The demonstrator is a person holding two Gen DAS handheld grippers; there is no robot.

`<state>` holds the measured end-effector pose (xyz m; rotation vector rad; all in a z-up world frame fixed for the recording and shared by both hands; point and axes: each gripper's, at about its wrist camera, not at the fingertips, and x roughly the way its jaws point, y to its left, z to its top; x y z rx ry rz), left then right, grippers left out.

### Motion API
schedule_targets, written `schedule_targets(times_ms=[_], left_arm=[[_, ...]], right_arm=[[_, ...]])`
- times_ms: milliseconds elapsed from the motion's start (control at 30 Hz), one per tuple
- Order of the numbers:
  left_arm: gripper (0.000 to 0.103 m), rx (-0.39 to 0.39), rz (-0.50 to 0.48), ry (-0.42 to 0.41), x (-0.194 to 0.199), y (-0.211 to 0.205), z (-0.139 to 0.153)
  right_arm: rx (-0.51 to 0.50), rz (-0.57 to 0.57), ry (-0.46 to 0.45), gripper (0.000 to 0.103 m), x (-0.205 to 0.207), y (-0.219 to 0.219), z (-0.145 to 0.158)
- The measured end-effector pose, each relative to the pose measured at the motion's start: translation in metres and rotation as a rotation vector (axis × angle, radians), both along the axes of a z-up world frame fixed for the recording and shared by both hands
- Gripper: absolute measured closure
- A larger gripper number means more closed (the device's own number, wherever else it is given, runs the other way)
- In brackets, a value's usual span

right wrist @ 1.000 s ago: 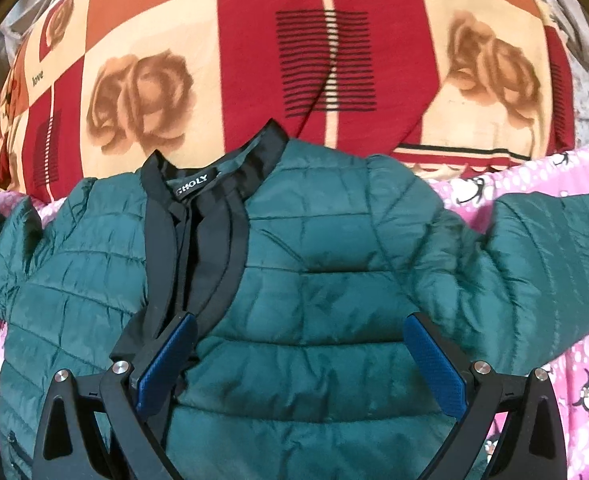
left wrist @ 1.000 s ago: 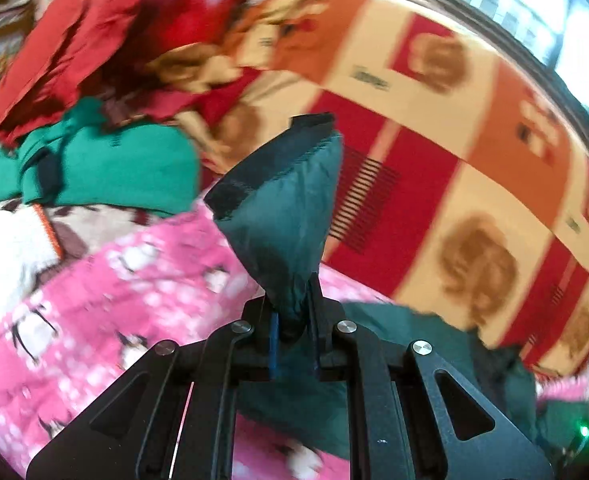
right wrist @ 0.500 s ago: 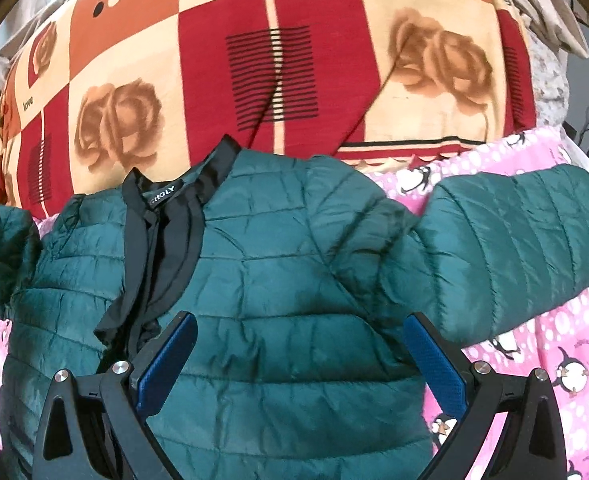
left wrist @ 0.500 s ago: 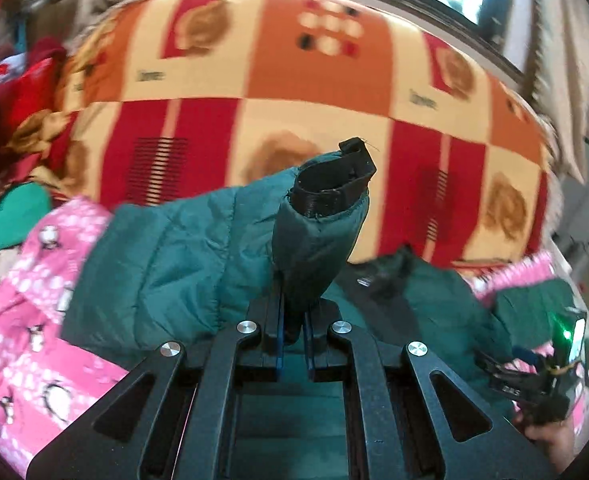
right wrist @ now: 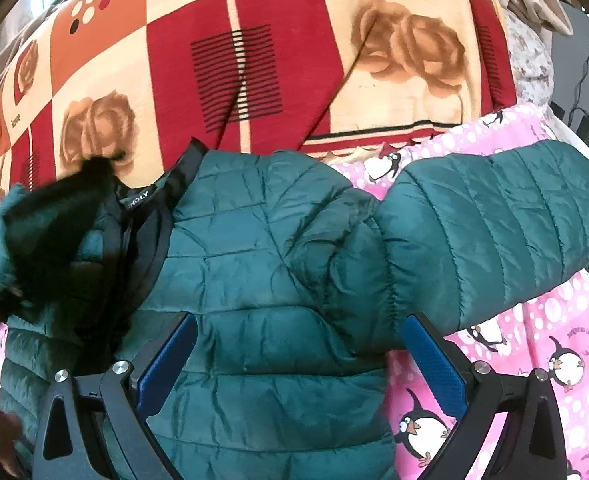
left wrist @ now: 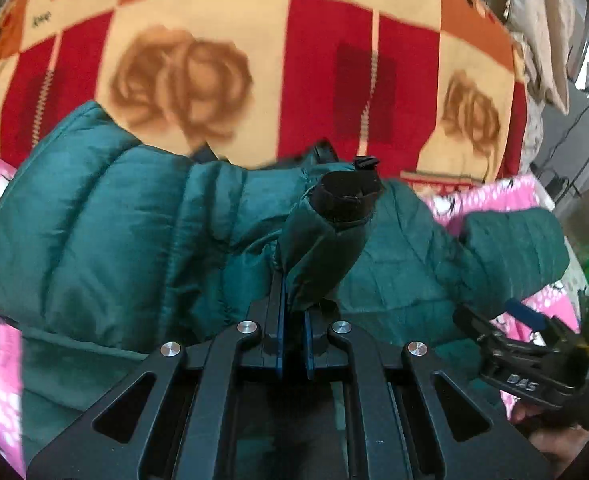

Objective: Fold large clothes
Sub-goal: 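Fold the held sleeve across the jacket front toward the right gripper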

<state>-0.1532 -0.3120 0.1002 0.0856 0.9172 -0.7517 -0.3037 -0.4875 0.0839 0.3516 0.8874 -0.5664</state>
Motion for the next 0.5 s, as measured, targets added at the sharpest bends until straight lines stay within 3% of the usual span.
schedule_targets(times_ms=[200, 300, 367, 433, 500], left_arm=[[0.095, 0.047, -0.033, 0.054, -0.009, -0.019, -0.031], [0.07, 0.017, -0.069, 0.099, -0.011, -0.011, -0.028], [0.043, -0.041, -0.079, 0.129, -0.011, 0.005, -0.017], [0.034, -0.063, -0.068, 0.1, -0.013, 0.015, -0.004], [0.033, -0.071, -0.063, 0.048, -0.014, 0.037, 0.015]], right_arm=[[0.063, -0.032, -0.011, 0.0, -0.008, -0.014, -0.005], [0.102, -0.017, -0.032, 0.0, -0.007, -0.014, -0.003], [0.134, 0.004, -0.051, 0.0, -0.002, -0.01, -0.001], [0.162, 0.023, -0.075, 0.0, 0.001, -0.004, 0.002], [0.178, 0.048, -0.095, 0.0, 0.008, 0.005, 0.005]])
